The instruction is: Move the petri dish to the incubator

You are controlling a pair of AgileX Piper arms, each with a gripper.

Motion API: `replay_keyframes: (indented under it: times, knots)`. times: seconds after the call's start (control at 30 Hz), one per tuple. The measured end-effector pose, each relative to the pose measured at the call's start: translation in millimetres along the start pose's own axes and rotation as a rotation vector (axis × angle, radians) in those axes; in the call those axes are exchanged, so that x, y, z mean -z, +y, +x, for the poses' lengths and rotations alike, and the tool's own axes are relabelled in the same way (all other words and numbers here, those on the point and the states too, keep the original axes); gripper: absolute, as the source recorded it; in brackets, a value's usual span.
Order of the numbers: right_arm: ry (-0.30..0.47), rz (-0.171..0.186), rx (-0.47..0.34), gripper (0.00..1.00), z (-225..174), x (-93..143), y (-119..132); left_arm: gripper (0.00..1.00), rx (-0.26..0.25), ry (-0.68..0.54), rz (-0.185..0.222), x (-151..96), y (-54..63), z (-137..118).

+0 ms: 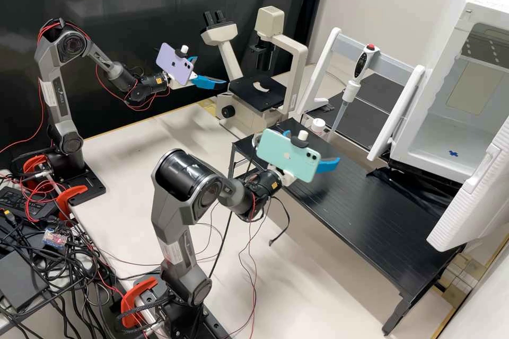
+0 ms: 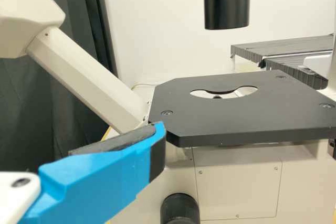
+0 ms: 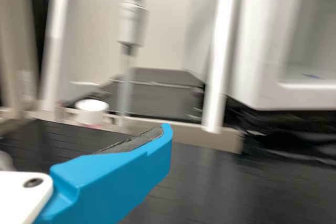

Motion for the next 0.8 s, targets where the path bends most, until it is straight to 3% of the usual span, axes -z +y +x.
replay_keyframes:
  times: [0.2, 0.3, 0.73, 0.77, 0.8]
  knots:
    - [0.096, -0.041, 0.097, 1.0, -8, 22, -26, 1.0, 0.0, 0.0, 0.0, 0, 0.0, 0]
    - [0.118, -0.046, 0.129, 1.0, -9, 26, -35, 1.0, 0.0, 0.0, 0.0, 0, 0.0, 0]
    - [0.052, -0.036, 0.209, 1.0, -3, 13, -58, 1.0, 0.0, 0.0, 0.0, 0, 0.0, 0]
    - [0.052, -0.036, 0.209, 0.0, -3, 13, -58, 1.0, 0.0, 0.0, 0.0, 0, 0.0, 0]
    - [0.044, -0.037, 0.207, 0.0, -3, 11, -58, 1.0, 0.0, 0.0, 0.0, 0, 0.0, 0]
